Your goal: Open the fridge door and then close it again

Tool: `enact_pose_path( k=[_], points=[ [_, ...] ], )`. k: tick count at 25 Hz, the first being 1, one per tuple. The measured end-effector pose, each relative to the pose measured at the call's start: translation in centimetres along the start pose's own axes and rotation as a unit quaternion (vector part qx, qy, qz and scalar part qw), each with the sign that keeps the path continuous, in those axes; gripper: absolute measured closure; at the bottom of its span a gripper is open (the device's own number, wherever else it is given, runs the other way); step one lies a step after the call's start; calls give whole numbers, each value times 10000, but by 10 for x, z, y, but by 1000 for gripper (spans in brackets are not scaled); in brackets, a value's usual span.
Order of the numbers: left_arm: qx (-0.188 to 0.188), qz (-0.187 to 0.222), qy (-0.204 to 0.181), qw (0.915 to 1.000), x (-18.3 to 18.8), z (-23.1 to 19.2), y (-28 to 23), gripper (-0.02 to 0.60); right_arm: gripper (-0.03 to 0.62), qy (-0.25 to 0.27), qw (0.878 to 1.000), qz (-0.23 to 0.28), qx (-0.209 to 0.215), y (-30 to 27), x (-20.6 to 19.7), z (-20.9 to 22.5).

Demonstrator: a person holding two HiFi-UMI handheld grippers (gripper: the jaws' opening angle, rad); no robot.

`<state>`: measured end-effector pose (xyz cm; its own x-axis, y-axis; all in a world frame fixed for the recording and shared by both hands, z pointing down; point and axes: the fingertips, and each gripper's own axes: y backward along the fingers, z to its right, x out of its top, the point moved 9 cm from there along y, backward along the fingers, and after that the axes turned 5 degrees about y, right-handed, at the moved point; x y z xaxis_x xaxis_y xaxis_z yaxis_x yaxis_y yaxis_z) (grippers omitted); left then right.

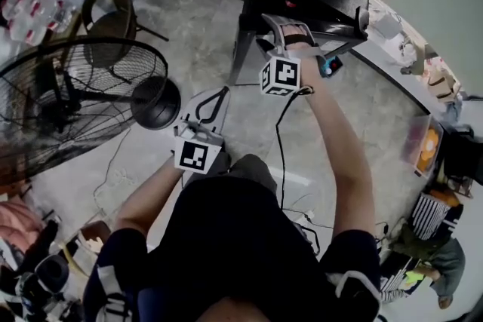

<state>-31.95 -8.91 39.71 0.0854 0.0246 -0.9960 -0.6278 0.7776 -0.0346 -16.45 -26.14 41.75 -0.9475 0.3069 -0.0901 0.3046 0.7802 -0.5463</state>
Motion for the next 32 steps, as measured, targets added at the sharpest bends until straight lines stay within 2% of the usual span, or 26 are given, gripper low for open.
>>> enact_pose_path(
  k=[7,16,32],
  points=[
    [35,-72,23,10000,-4,-10,-14,558,238,-113,9999,-74,-55,-20,-7,14],
    [287,-165,178,9993,-5,-11,-36,558,240,-275,9993,-197,-143,-43,-18,27],
    [392,-266,111,9988,-7,-24,-65,558,244,-541,9973,-424,-264,-83,-40,50]
  ],
)
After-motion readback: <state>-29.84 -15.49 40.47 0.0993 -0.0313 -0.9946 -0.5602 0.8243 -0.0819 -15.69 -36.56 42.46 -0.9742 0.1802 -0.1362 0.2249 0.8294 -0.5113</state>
